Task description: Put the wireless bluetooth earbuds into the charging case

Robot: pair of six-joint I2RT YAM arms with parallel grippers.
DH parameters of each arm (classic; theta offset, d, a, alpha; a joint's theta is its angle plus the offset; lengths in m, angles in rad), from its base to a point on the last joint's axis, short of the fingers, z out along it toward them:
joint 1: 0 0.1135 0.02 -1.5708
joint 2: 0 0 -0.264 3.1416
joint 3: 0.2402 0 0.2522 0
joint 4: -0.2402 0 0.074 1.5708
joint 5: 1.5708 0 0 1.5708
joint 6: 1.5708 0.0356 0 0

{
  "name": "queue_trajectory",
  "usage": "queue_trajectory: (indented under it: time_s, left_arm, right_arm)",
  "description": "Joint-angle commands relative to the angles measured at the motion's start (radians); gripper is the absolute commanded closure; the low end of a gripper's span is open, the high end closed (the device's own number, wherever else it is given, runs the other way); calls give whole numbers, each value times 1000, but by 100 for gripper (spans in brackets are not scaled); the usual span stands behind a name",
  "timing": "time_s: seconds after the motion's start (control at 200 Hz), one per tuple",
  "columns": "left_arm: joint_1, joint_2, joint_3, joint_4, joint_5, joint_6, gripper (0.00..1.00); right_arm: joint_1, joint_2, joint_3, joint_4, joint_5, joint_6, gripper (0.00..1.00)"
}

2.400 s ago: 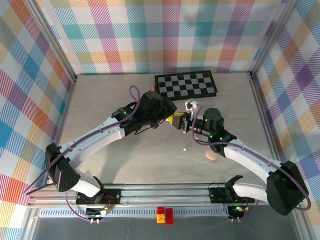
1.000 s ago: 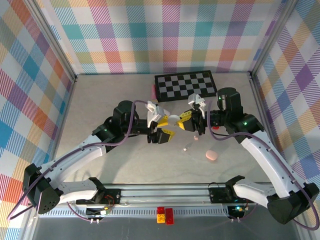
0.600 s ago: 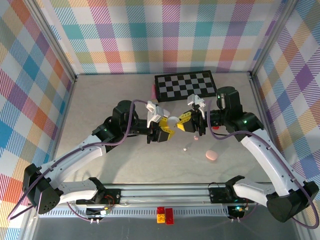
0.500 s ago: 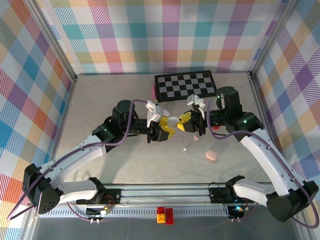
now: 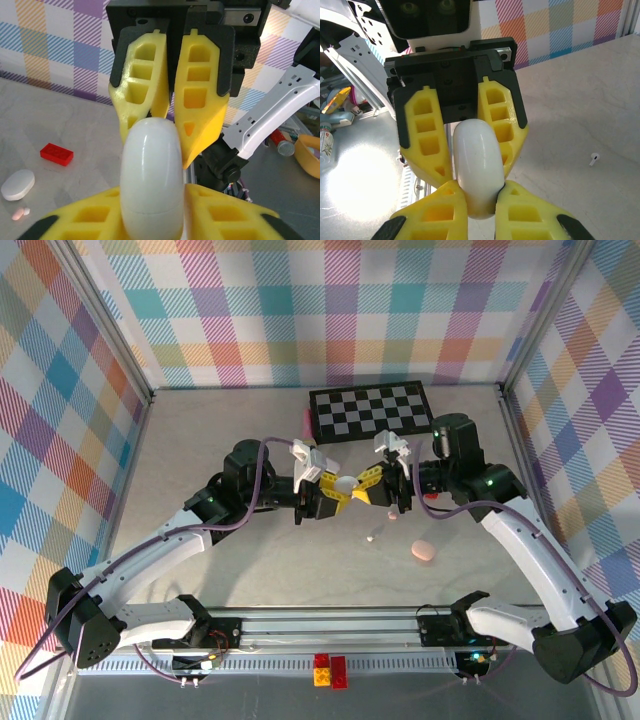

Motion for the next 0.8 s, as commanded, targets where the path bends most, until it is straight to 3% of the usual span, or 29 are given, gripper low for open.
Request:
queue_trajectory:
  time_s: [0.0,0.125,0.36,0.51,0.66,0.795]
  left_arm:
    - [5,-12,8,53,19,9,65]
    - [4,-7,10,49,18,12,65]
    - [4,-5,12,27,29,21,88]
    - [4,-12,-12,38,28,39,90]
    - [4,-27,-113,209,106,150,93]
    - [4,-20,-114,187,109,208,91]
  right_arm:
    - [-4,9,30,-14,-15,-26,93]
    - [-3,9,31,-17,-11,-29,94]
    - [-3,9,36,-18,1,-16,94]
    - [-4,8,26,73,64,119,81]
    - [-3,2,14,154,150,227,61]
    - [-3,-5,14,179,193,275,50]
